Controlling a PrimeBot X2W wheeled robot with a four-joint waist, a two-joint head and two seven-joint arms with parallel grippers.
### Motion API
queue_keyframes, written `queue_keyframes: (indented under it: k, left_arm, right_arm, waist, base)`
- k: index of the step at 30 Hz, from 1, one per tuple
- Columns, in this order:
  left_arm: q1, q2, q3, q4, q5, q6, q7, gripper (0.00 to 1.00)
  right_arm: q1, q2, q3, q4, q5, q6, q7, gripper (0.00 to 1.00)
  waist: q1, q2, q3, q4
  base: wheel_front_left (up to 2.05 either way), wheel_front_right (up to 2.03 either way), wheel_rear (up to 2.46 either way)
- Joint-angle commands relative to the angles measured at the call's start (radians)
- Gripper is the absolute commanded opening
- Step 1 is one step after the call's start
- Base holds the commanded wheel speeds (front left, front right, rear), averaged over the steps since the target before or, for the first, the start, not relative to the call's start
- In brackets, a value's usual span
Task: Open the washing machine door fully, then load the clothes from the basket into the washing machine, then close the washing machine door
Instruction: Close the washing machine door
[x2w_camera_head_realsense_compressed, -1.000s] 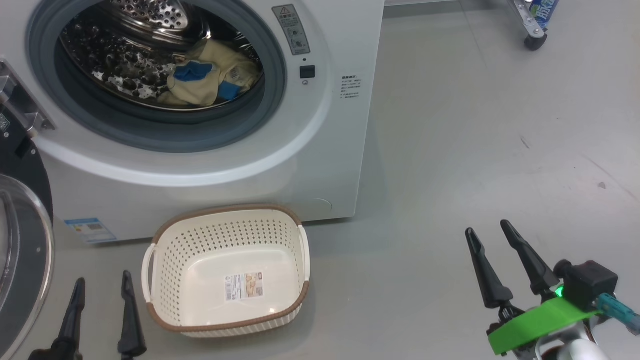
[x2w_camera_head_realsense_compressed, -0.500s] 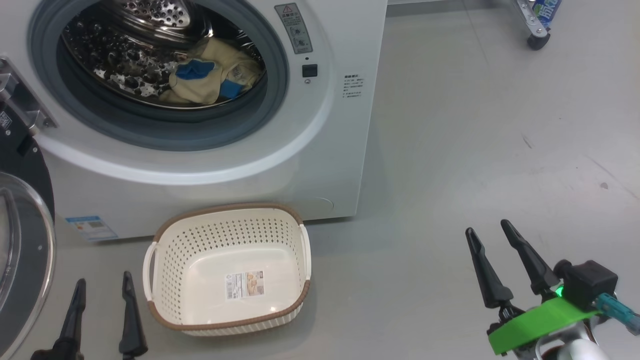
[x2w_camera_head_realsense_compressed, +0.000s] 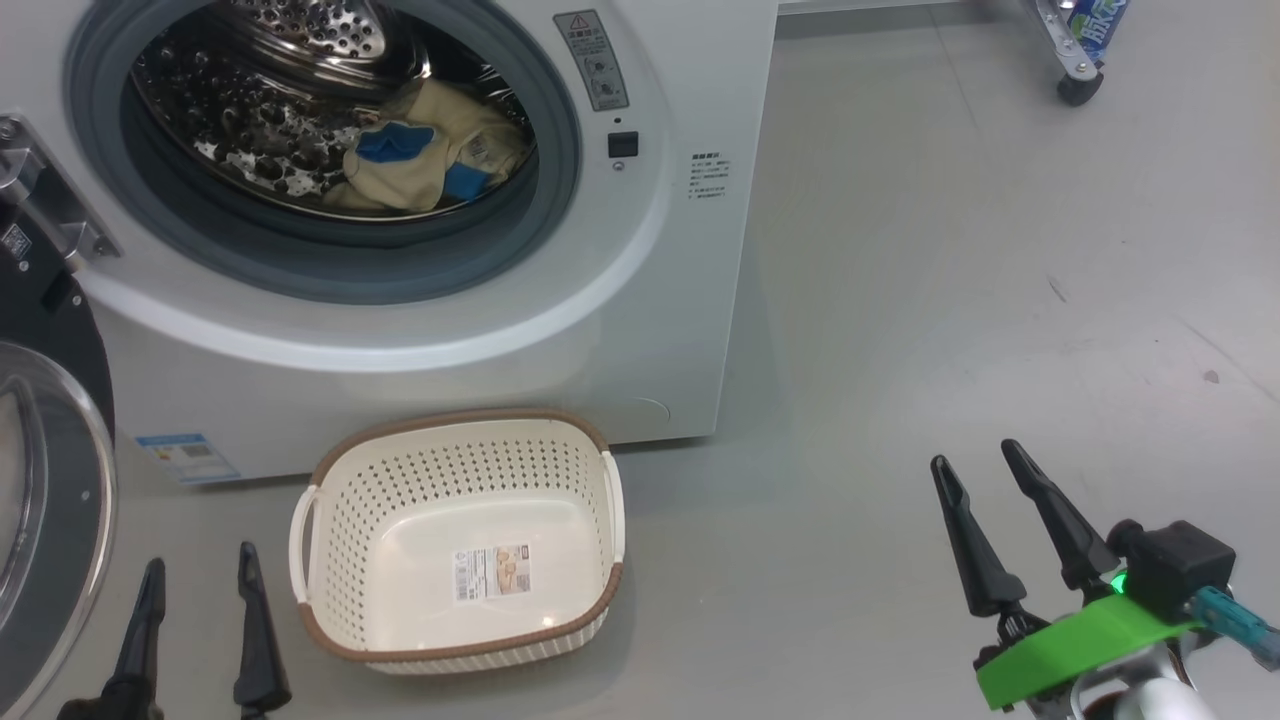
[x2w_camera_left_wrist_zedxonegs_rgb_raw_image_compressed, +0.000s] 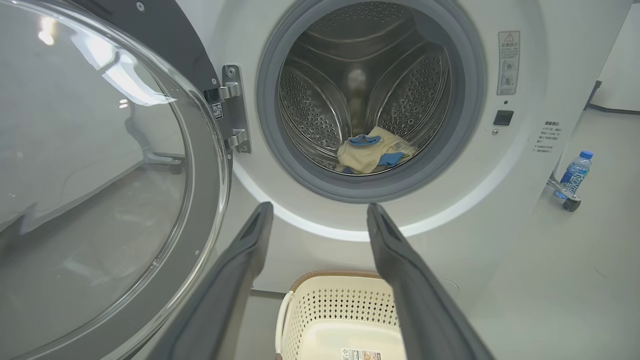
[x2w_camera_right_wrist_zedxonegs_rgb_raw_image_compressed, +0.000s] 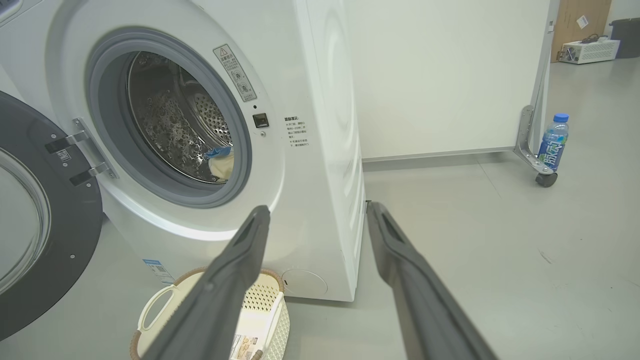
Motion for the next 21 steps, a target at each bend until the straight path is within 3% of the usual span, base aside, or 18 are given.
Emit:
queue_keyframes:
  k: [1,21]
  left_arm:
    - [-0.035,0.007,0.048,-0.025,0.007,0.028,-0.007,1.0]
    - [-0.033,-0.005,0.058,-0.01,0.01,0.016,-0.007,1.0]
  right_arm:
    - [-0.031,-0.012,0.012,-0.029,0.001,0.0,-0.01,1.0]
    - [-0.034,-0.021,0.02,-0.03,-0.001,0.0,-0.01,1.0]
  waist:
    - [0.0,0.0,-0.002,0.0]
    - [0.0,0.0,0.002,0.006]
  base:
    - [0.0,0.0,0.0]
    - [0.0,0.0,0.0]
